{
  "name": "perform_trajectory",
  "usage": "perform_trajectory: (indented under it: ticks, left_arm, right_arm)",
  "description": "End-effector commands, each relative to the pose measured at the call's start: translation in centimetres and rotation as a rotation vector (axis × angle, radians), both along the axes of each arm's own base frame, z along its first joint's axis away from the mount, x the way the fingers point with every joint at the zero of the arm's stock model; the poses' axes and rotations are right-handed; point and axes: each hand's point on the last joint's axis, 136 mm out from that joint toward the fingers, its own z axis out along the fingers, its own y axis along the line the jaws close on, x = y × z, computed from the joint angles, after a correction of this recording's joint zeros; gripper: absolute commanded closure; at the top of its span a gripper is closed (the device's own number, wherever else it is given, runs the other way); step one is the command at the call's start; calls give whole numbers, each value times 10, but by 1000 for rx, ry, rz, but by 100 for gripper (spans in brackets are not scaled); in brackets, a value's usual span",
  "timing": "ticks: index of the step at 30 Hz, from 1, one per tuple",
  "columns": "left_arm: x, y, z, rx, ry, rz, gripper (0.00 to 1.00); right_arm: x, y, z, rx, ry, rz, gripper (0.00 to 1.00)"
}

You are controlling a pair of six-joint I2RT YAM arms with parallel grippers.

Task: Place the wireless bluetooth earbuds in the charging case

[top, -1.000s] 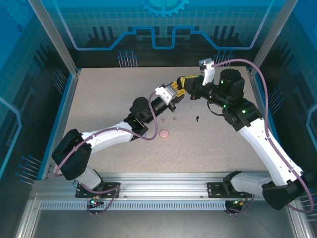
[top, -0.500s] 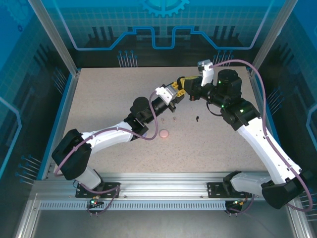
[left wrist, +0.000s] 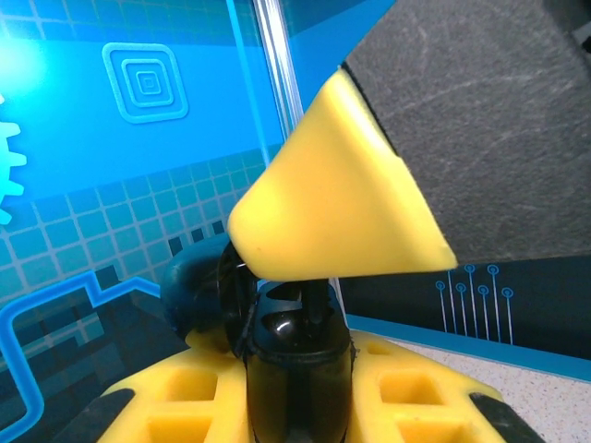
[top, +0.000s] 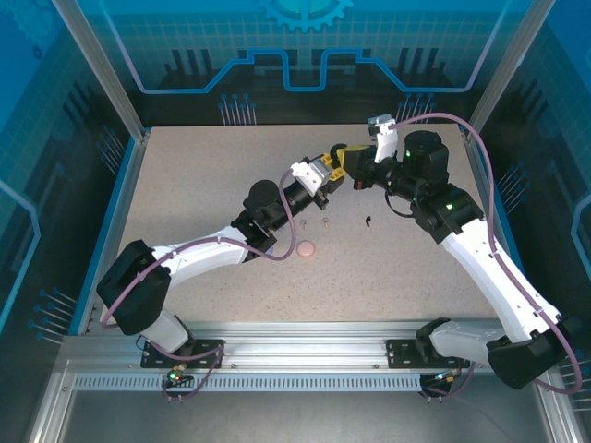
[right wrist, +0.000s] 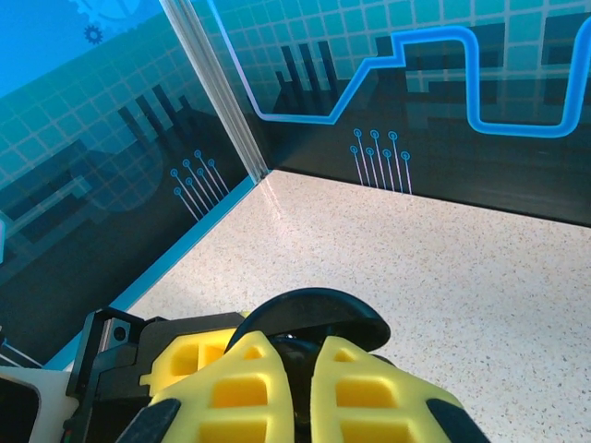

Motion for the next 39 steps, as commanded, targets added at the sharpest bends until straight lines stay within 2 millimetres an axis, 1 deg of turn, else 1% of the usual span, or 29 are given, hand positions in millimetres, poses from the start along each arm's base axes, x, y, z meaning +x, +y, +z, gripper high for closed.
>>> perform_trajectory:
  ticks: [1,8,12,15,17,19,22,25,27,29,31,33,34,36,37,39]
  left_arm:
    - [-1,-1,23,-33,-52,4,100]
    - [0,-3,21,-28,-46,3,100]
    - [0,-3,20,-27,-42,1,100]
    - [1,-4,19,-23,-37,1,100]
    - [1,-5,17,-21,-29,-3,100]
    - [2,-5,16,-22,-23,-2,100]
    - [2,-6,14,-20,-17,-3,100]
    - [3,-5,13,-22,-13,1,100]
    - [4,-4,12,-24,-10,5,100]
    - [4,-4,11,-25,-6,11,100]
    - [5,-2,10,-27,-4,17,100]
    - [5,0,9,-28,-1,24,100]
    - [6,0,7,-27,2,28,100]
    - [6,1,5,-30,9,34,100]
    - [6,2,4,-32,12,36,100]
    - [7,4,2,-40,22,44,100]
  right_arm:
    - [-5,5,-10,-41,23,62,93]
    - [-12,22,-26,-115,50,153,93]
    - [-9,21,-30,-134,59,137,92]
    - [-7,19,-26,-128,59,118,83]
    - [-5,16,-19,-114,58,88,73]
    - [-4,13,-10,-94,56,71,71]
    - [-3,7,7,-56,48,42,60]
    - [-3,-4,24,-20,52,-1,47]
    - [-1,-18,33,10,57,-54,42]
    - [1,-35,39,49,71,-113,38]
    - [3,-55,39,85,92,-176,37]
    - [9,-82,29,123,148,-282,34]
    - [13,-92,20,134,185,-324,34]
    - [20,-117,-11,137,298,-430,34]
    - [24,-123,-26,123,337,-457,34]
    - [30,-134,-66,72,445,-517,34]
